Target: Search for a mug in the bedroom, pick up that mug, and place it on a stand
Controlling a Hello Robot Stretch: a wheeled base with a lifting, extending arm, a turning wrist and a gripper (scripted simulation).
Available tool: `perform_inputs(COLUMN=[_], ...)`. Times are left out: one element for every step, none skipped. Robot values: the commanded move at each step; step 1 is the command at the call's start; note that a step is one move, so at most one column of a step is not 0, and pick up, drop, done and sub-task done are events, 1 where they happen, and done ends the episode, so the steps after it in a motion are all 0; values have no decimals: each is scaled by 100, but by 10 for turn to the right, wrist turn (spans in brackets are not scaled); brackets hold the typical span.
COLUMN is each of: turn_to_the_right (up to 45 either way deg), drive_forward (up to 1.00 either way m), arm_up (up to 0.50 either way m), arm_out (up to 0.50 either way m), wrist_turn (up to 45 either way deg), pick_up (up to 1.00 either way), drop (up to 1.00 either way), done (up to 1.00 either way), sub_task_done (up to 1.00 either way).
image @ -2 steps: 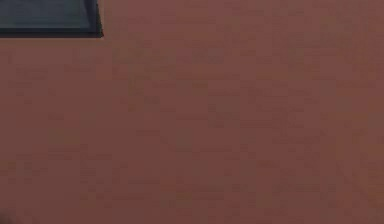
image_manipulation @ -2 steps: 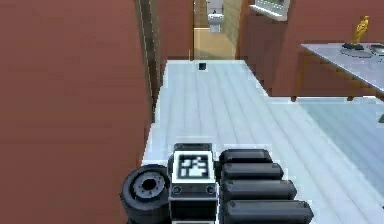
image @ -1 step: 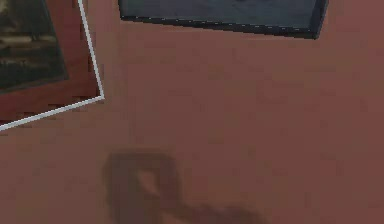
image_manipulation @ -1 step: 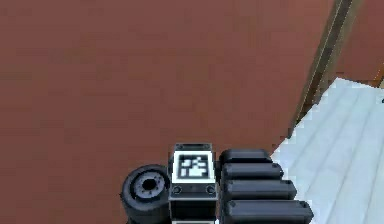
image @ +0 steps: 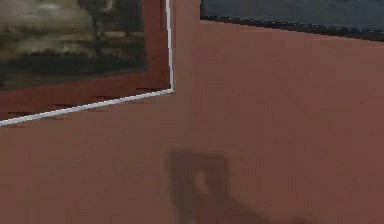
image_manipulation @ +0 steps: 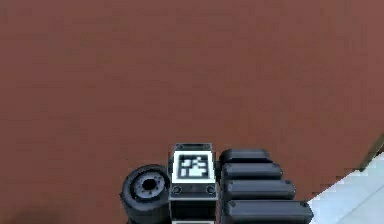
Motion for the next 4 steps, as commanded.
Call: perform_inputs(turn_to_the_right=[0,-450,-450,-450], drive_forward=[10,0,0,0], arm_up=[0,0,0,0], arm_out=[0,0,0,0], wrist_turn=[0,0,0,0], pick_up=[0,0,0,0], drop=[0,0,0,0], done=[0,0,0,0], sub_task_done=[0,0,0,0])
